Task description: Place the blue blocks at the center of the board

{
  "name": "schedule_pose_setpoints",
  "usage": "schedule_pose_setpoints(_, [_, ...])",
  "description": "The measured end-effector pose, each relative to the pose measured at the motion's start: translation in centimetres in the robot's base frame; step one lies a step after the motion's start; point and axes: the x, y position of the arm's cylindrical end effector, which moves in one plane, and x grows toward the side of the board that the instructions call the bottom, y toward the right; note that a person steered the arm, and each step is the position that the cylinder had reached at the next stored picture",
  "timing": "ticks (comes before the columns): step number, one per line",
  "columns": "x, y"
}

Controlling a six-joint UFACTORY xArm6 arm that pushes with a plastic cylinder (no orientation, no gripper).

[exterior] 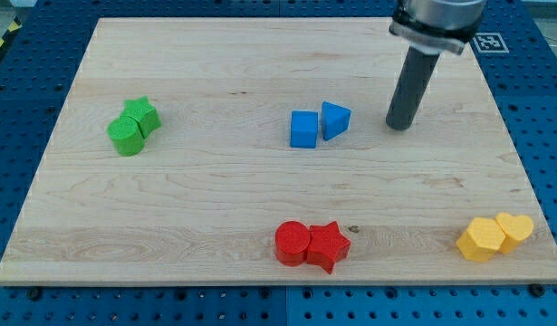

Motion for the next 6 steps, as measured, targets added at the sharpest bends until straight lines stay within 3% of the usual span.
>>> schedule_pose_setpoints(2, [-2.3, -2.3])
schedule_pose_setpoints(6, [1.0, -6.8])
